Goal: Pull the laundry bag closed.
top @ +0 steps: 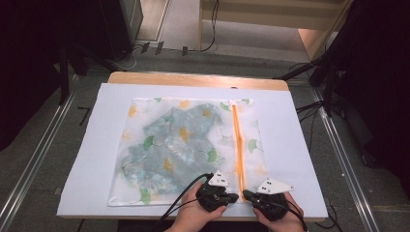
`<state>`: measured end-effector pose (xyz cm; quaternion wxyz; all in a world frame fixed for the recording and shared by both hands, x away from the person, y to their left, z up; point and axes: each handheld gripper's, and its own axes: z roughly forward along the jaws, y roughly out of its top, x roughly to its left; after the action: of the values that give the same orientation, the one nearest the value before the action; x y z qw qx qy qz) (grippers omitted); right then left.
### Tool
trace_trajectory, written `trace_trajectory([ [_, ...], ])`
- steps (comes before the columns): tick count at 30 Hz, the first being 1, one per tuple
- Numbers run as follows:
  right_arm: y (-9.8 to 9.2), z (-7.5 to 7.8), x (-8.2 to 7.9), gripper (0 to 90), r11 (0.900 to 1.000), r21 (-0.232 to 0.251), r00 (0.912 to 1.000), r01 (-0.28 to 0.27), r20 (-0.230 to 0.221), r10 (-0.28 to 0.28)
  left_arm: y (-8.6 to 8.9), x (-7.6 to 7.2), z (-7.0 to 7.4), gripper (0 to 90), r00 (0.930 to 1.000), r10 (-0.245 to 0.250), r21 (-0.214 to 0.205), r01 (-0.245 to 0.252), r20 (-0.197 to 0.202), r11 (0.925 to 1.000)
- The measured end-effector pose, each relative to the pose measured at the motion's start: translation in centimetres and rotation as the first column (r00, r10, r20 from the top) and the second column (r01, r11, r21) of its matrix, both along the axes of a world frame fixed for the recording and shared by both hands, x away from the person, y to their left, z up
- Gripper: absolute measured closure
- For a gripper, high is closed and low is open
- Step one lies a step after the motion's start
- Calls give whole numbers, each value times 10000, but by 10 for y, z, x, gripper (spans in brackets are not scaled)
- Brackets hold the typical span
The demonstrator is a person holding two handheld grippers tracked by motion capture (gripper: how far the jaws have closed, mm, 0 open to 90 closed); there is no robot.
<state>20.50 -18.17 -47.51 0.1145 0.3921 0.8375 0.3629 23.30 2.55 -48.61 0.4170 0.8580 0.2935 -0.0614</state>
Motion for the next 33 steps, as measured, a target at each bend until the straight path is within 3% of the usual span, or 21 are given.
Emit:
trace_trajectory([
  [3, 4, 1, 4, 900, 9995, -277, 9997, 179, 141, -176, 0, 2, 0, 900, 9999, -28, -80, 27, -145, 10000],
  [17, 5, 3, 14, 900, 9996, -288, 9999, -35, 93, 37, 0, 1, 0, 900, 9999, 87, -122, -89, -139, 9999],
  [20, 2, 5, 14, 900, 9998, 178, 9998, -100, -163, 103, -2, -4, 2, 900, 9990, 275, -83, -273, 349, 9996],
  [22, 0, 5, 13, 900, 9993, 353, 9986, -150, -502, 167, -5, -5, 4, 866, 9983, 402, -286, -391, 410, 9988],
  [26, 0, 4, 8, 900, 9992, 404, 9962, -78, -860, 113, -11, -4, 1, 900, 9987, 366, 99, -370, 350, 9993],
  [30, 1, 3, 9, 900, 9989, 428, 9952, 209, -966, -167, -16, -11, 1, 900, 9939, 173, 456, -223, 1089, 9987],
  [31, 2, 3, 10, 900, 9989, 401, 9953, 230, -949, -191, -16, -11, 2, 900, 9939, 145, 460, -196, 1092, 9987],
  [33, 4, 4, 12, 900, 9993, 267, 9964, 268, -812, -245, -15, -5, 2, 900, 9981, 43, 381, -66, 617, 9993],
])
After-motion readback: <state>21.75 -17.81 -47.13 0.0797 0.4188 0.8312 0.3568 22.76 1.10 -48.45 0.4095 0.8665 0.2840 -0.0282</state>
